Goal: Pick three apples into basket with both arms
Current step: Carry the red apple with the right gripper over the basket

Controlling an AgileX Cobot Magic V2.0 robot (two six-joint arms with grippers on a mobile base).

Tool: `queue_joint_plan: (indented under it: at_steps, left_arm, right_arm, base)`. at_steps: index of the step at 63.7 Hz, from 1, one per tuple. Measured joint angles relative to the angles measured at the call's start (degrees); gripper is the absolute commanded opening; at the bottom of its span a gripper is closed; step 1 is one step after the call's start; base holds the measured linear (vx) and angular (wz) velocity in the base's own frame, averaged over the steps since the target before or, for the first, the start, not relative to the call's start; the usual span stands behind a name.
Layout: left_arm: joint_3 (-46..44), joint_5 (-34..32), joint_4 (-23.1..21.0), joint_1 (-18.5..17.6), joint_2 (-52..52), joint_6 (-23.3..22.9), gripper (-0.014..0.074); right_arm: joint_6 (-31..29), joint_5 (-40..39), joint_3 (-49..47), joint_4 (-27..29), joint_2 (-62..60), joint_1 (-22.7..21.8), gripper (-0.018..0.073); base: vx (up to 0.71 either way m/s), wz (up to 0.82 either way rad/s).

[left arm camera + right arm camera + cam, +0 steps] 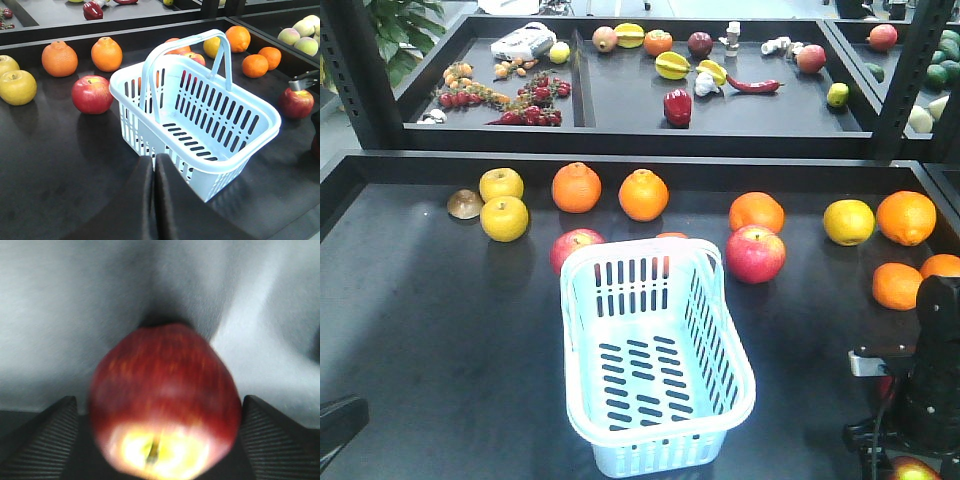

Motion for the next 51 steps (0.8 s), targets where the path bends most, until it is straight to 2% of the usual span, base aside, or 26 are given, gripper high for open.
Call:
queue_joint_plan:
  at_steps: [8, 17, 36, 51]
  left_arm:
    - [0.00, 0.00, 0.00, 0.00, 0.00, 0.00, -0.0008]
    - [0.00, 0.00, 0.00, 0.00, 0.00, 0.00, -0.0008]
    - [0.00, 0.00, 0.00, 0.00, 0.00, -0.03, -0.0008]
    - [0.00, 0.00, 0.00, 0.00, 0.00, -0.03, -0.0008]
  right_arm:
    - [-0.15, -0.34, -0.06, 0.00, 1.09, 0.00, 0.0596]
    - [-0.34, -0.40, -0.06, 0.00, 1.36, 0.00, 0.0528]
    - [-1.37, 1.55, -1.06, 0.00, -0.30, 0.00, 0.0228]
    - [-1.94, 6.82, -6.92, 0.83, -11.37, 0.00, 0.0025]
  base:
    - [0.00, 0.00]
    - [0.00, 0.00]
    - [0.00, 0.00]
    - [0.00, 0.00]
